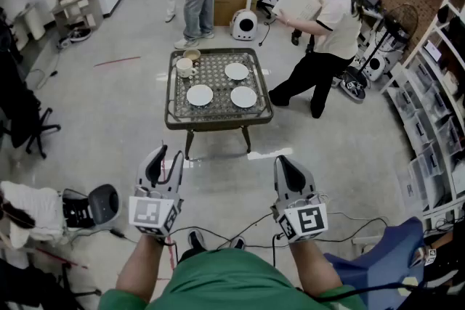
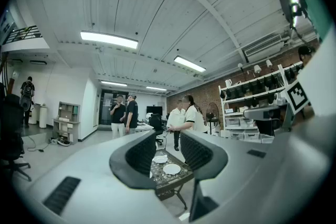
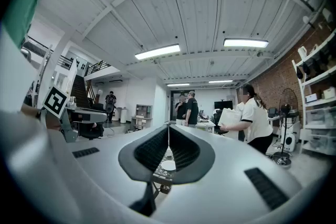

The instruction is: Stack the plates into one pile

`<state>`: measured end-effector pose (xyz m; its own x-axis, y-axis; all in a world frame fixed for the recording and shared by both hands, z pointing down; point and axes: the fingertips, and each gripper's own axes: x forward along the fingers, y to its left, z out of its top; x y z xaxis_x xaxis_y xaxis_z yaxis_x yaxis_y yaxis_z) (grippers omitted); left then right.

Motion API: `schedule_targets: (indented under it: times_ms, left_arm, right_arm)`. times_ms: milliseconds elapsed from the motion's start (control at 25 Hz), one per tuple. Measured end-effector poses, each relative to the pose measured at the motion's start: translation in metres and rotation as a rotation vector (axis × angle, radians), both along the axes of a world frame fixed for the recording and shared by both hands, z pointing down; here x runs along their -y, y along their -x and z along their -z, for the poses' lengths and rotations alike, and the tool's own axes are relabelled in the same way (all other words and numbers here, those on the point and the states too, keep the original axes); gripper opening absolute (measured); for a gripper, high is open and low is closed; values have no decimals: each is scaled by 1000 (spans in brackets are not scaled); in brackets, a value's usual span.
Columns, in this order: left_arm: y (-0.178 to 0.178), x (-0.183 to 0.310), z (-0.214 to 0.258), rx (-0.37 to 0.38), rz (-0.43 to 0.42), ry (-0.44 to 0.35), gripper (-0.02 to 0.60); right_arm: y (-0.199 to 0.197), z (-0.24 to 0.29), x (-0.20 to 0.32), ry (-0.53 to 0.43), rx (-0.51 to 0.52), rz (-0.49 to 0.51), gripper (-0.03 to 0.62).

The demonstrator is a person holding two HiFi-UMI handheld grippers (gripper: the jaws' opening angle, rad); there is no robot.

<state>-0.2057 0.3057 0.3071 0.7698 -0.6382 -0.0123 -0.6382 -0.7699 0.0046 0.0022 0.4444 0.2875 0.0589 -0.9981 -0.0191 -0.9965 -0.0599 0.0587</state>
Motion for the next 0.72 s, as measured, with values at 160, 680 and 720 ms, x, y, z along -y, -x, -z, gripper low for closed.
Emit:
schedule_targets:
  times_ms: [160, 680, 720]
  left_arm:
    - [10, 12, 4, -9, -7, -11, 156]
    - [62, 61, -4, -38, -44, -1, 156]
    - [67, 66, -6, -38, -43, 3, 156]
  right_arm:
    - [10, 0, 8, 1, -4, -16, 28]
    - [42, 7, 42, -30, 25, -121, 28]
    - [44, 8, 44, -30, 28, -130, 28]
